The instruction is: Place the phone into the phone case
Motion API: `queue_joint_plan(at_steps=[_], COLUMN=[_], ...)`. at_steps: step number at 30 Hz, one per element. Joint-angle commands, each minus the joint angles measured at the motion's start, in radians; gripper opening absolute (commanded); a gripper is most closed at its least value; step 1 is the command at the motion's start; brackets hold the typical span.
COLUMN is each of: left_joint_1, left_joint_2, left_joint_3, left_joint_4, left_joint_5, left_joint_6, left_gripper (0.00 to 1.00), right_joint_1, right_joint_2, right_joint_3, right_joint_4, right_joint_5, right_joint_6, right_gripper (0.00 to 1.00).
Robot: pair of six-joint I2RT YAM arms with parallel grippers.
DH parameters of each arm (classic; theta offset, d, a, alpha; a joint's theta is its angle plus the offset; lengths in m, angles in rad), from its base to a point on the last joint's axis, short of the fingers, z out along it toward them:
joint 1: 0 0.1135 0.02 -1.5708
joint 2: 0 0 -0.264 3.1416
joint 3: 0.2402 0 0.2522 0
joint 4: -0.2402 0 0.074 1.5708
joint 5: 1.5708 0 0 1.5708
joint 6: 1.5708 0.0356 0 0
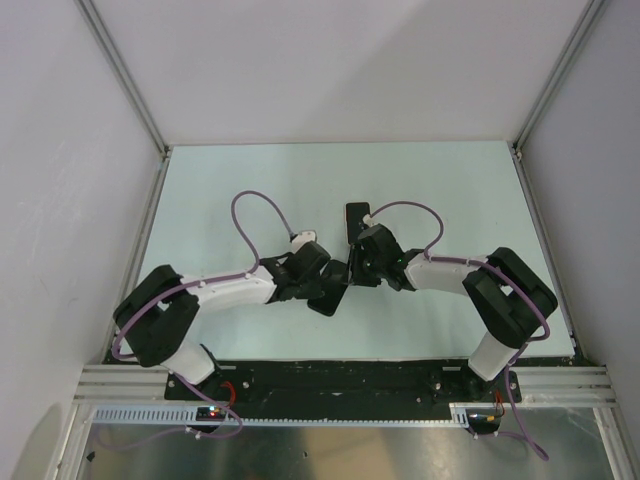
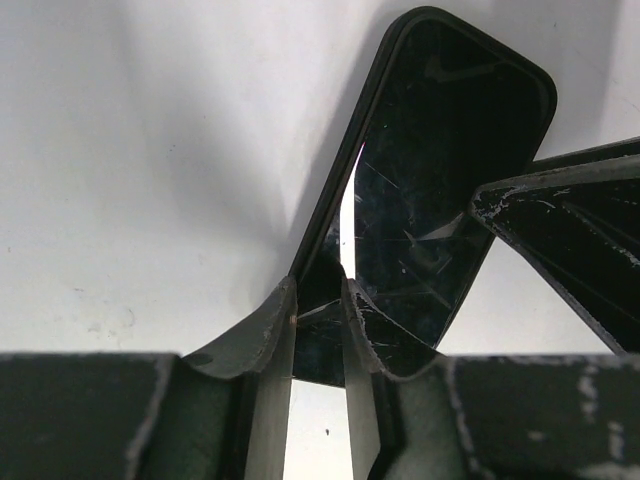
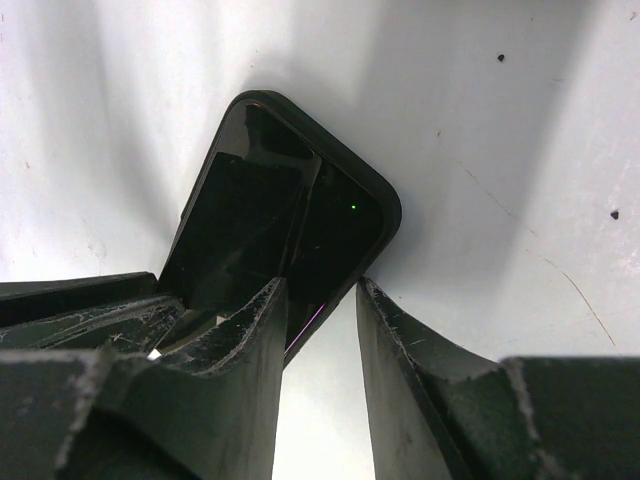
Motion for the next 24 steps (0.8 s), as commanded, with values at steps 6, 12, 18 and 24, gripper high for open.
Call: queue_joint_plan(at_steps=[6, 12, 18, 24], left_joint_1=[-0.021, -0.016, -0.014, -0.015], left_joint_2=[-0.035, -0.058, -0.064, -0.078], left_joint_3=[-0.031, -0.051, -0.071, -0.09], left_joint_4=[-0.111, -0.124, -0.124, -0.124], left_joint_5=[0.071, 0.066, 0.076, 0.088], left_joint_6=[0.002, 0.0, -0.003, -0.003], left_gripper=[0.3, 0.3, 0.24, 0.2], right_joint_1=[0.014, 0.016, 0.016, 0.015], right_joint_2=[0.007, 0.011, 0.013, 0.014], right_joint_3=[-0.017, -0.018, -0.018, -0.018], right_joint_4=[0.009, 0.014, 0.013, 0.012], right_joint_5=[-0.002, -0.005, -0.007, -0.005], right_joint_6=[-0.01, -0.008, -0.009, -0.011], right_gripper=[0.38, 0.38, 0.38, 0.38])
